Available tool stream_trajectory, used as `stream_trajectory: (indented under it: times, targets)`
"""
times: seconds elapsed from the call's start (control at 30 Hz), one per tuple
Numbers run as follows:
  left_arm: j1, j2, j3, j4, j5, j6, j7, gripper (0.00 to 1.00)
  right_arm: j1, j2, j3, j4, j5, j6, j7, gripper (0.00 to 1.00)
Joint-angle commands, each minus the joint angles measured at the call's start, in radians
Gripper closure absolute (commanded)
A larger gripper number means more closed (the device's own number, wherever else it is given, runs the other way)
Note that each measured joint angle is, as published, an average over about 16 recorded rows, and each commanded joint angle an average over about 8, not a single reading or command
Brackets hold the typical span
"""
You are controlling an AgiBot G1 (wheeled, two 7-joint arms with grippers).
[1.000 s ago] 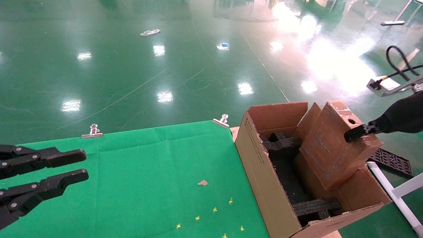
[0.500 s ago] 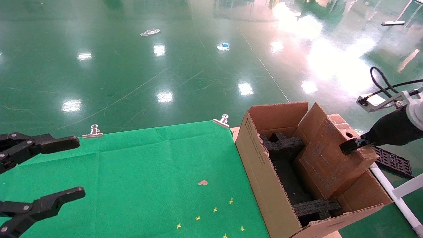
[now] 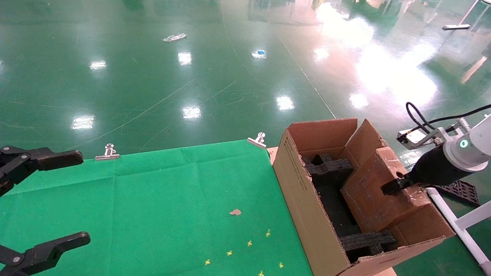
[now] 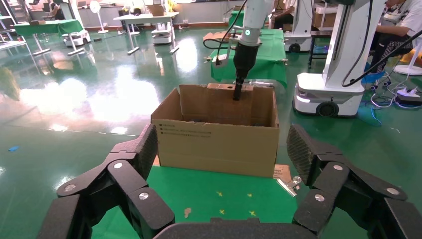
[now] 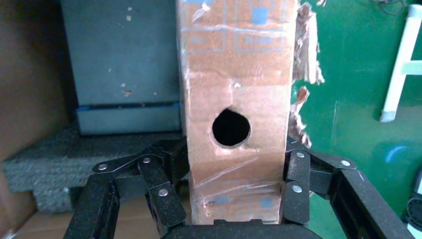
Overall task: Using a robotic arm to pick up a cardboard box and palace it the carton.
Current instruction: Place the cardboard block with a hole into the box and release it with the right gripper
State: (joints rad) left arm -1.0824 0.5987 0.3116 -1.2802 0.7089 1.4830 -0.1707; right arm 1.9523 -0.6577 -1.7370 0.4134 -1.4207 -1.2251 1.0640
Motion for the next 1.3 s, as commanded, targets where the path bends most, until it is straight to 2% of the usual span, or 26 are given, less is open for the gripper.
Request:
stream_trajectory:
  times: [0.03, 0.27, 0.5, 0.53, 0.77, 0.8, 1.3]
  targets:
    - [0.0, 0.0, 0.0, 0.0, 0.0, 0.0, 0.0, 0.0, -0.02, -0.002, -0.004, 0.009, -0.003, 0.015, 0.012, 1.0]
    - [0.0, 0.0, 0.0, 0.0, 0.0, 0.0, 0.0, 0.0, -0.116, -0.021, 0.001, 0.023, 0.026, 0.081, 0.03, 1.0]
    - [0.0, 0.0, 0.001, 0.0, 0.0, 0.0, 0.0, 0.0, -0.216, -0.049, 0.024, 0.005, 0.076, 0.175, -0.009, 1.0]
    - [0.0, 0.0, 0.001, 0.0, 0.0, 0.0, 0.0, 0.0, -0.226, -0.051, 0.028, 0.0, 0.083, 0.186, -0.02, 0.95]
    - [0.0, 0.0, 0.001, 0.0, -0.001, 0.0, 0.0, 0.0, -0.258, -0.061, 0.043, -0.044, 0.11, 0.2, -0.099, 0.08]
    - [0.0, 0.0, 0.001, 0.0, -0.001, 0.0, 0.0, 0.0, -0.259, -0.064, 0.043, -0.052, 0.109, 0.194, -0.108, 0.0]
    - [0.0, -0.001, 0.002, 0.0, -0.001, -0.001, 0.001, 0.0, -0.224, -0.139, 0.034, -0.16, 0.09, 0.145, -0.203, 0.0]
